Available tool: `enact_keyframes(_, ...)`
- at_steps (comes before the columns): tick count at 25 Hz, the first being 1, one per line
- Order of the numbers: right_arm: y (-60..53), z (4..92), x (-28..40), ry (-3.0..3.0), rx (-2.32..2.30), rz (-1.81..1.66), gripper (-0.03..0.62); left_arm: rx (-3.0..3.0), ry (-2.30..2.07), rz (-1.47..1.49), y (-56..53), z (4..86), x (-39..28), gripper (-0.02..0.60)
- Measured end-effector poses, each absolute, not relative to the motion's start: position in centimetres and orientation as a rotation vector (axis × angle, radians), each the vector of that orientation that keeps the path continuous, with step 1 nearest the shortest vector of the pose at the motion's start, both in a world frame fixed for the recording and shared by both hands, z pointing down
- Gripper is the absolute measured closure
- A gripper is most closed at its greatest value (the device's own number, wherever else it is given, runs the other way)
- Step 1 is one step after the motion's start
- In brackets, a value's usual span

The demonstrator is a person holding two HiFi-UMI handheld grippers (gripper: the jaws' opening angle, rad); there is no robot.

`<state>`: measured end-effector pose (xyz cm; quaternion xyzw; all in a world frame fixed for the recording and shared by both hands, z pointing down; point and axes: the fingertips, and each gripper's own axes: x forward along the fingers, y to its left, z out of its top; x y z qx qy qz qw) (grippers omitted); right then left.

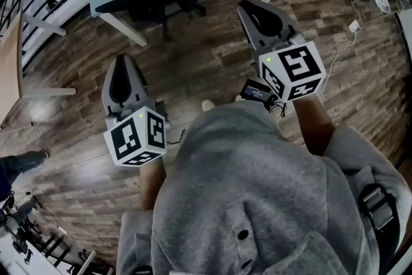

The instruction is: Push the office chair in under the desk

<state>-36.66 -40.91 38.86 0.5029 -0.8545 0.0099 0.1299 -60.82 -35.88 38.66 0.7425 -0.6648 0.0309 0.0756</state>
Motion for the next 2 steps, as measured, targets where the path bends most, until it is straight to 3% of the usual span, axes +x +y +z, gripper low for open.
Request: enact_keyframes(2, -40.74, 39.03, -36.82, -2.483, 1.457, 0.028, 0.557, 2.223, -1.996, 0.093, -35.61, 38.84, -61.02, 0.548)
